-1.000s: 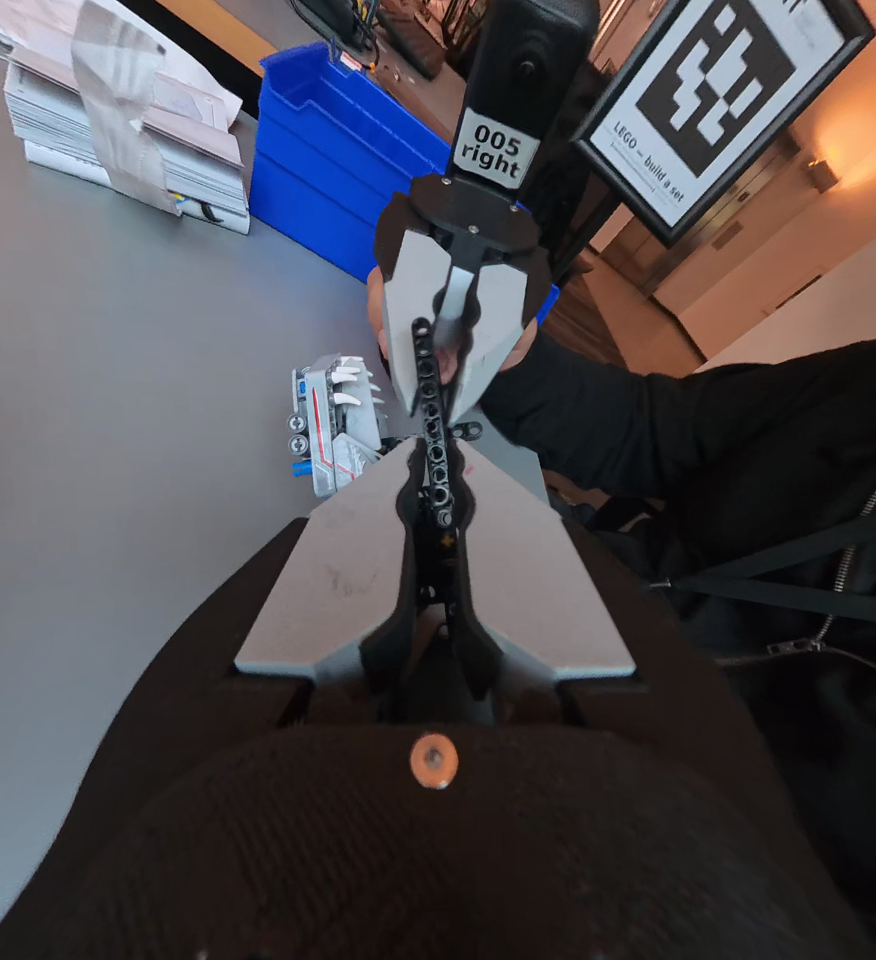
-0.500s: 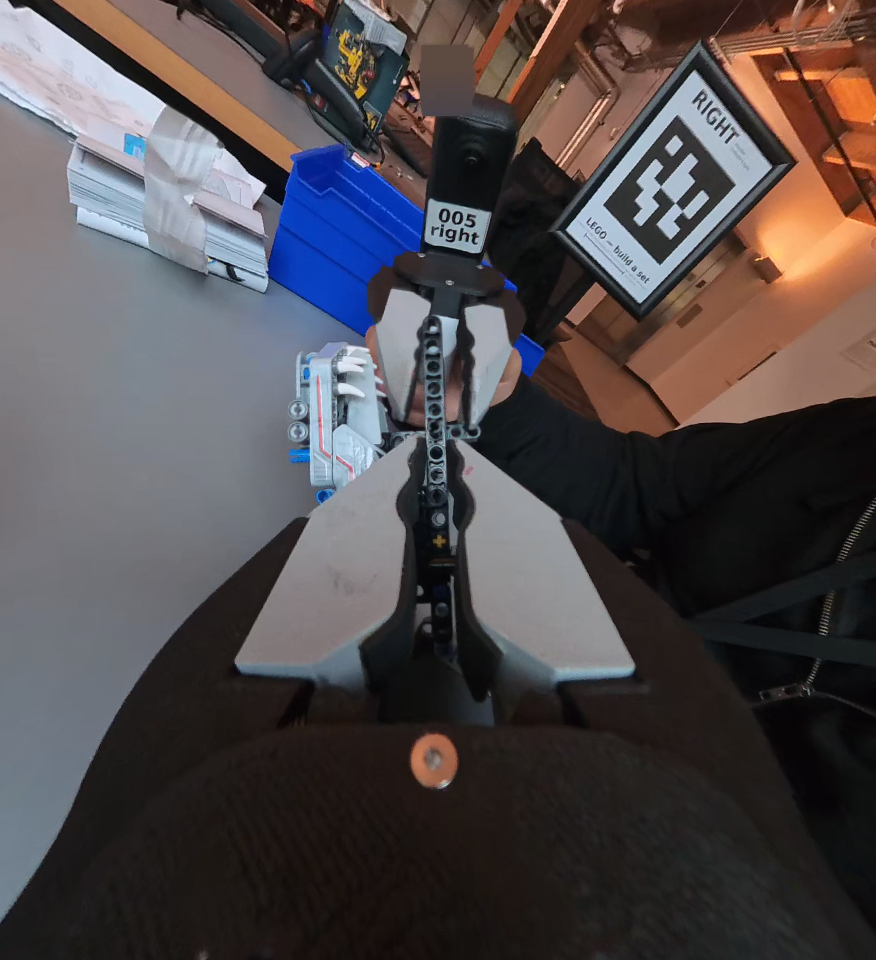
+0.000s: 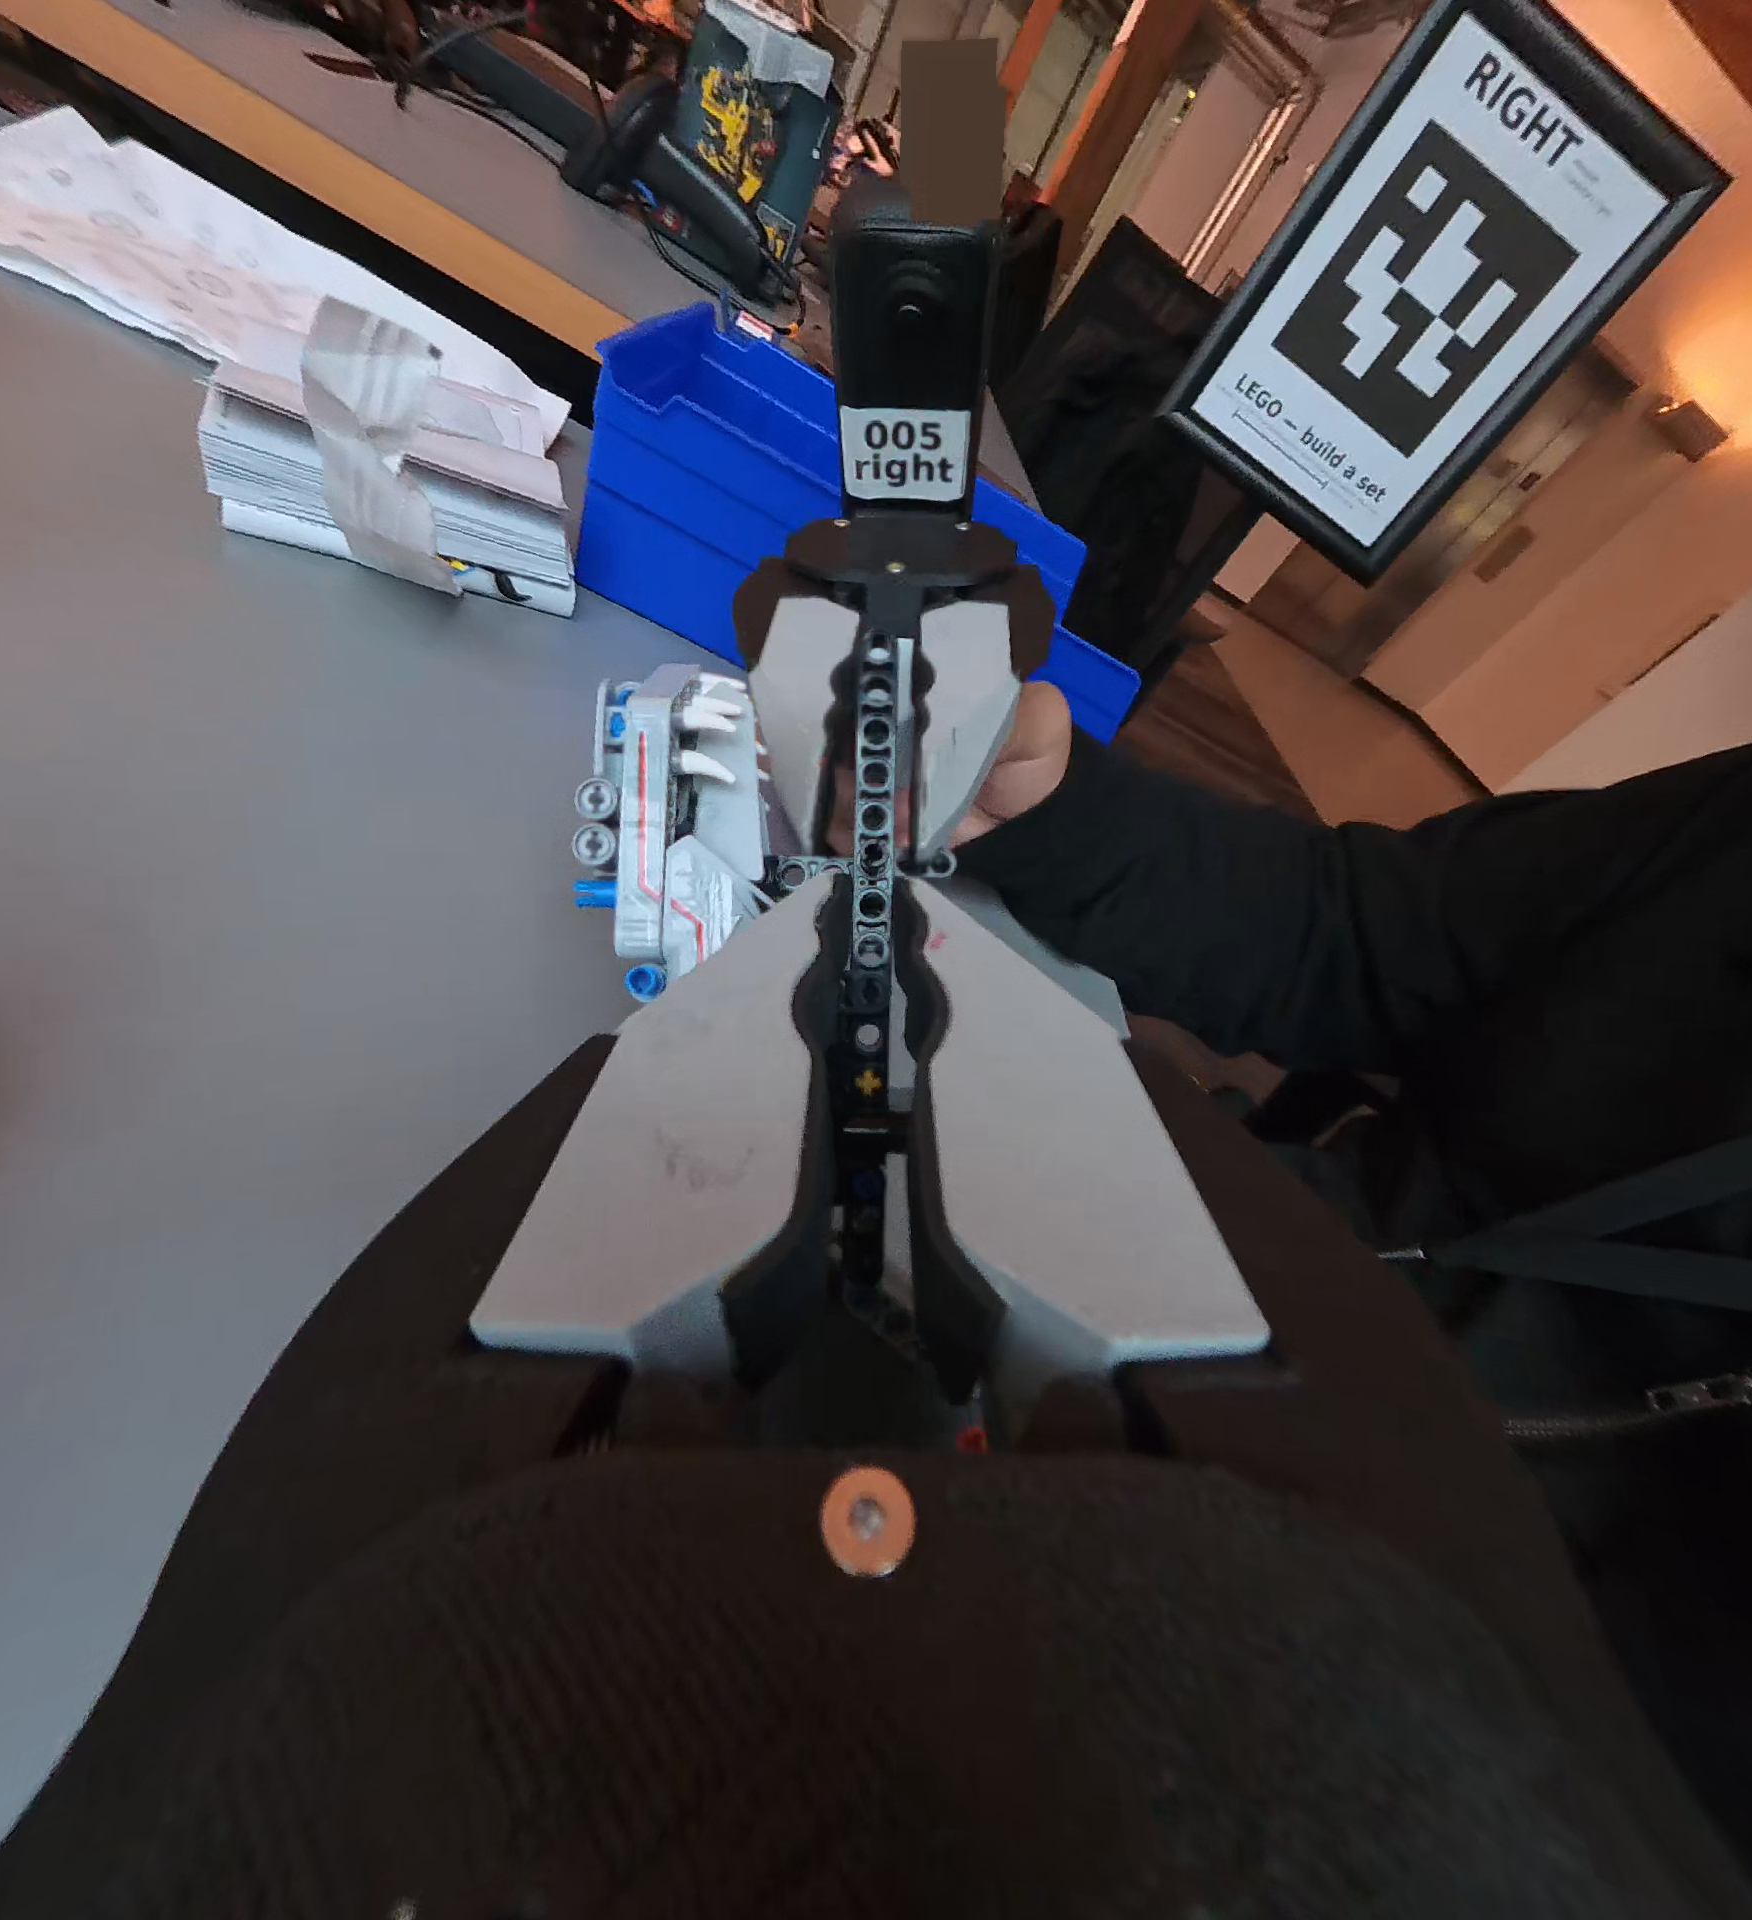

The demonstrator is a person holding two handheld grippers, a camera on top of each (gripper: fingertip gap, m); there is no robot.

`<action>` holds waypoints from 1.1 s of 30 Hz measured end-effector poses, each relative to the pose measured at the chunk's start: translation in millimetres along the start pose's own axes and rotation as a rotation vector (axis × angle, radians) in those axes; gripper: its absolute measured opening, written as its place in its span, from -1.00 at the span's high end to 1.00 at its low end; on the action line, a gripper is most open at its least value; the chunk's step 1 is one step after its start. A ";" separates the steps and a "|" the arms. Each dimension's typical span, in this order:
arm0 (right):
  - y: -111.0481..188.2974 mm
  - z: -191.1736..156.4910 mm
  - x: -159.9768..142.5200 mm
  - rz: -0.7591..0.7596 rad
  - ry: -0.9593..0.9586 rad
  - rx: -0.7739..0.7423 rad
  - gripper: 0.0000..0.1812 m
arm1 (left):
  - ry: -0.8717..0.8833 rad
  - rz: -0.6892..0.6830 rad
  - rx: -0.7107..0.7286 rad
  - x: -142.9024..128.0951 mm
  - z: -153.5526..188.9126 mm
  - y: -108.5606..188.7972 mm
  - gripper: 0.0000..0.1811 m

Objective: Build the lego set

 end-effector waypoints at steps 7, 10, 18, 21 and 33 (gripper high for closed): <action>1.6 -10.2 -3.2 -0.083 0.123 -0.046 0.72 | 0.023 0.007 0.002 -0.3 -1.6 1.2 0.93; -0.9 -10.4 -4.5 -0.124 0.118 -0.097 0.73 | -0.001 -0.004 0.042 -0.2 -1.2 0.6 0.93; -3.6 -0.6 -25.4 -0.309 -0.002 -0.156 0.75 | -0.110 -0.180 0.152 -9.5 4.2 -10.5 0.93; -1.1 0.1 -25.5 -0.284 -0.013 -0.142 0.76 | -0.121 -0.168 0.157 -8.5 5.7 -11.8 0.93; 1.6 -0.6 -18.2 -0.029 -0.091 -0.081 0.94 | -0.075 -0.125 0.111 -6.5 5.8 -11.3 0.93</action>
Point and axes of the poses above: each gripper's, where its closed fingertips meet, y back along the fingers, x out of its top, z = x × y across the jaws, the point moved 9 cm from there along y, back along the fingers
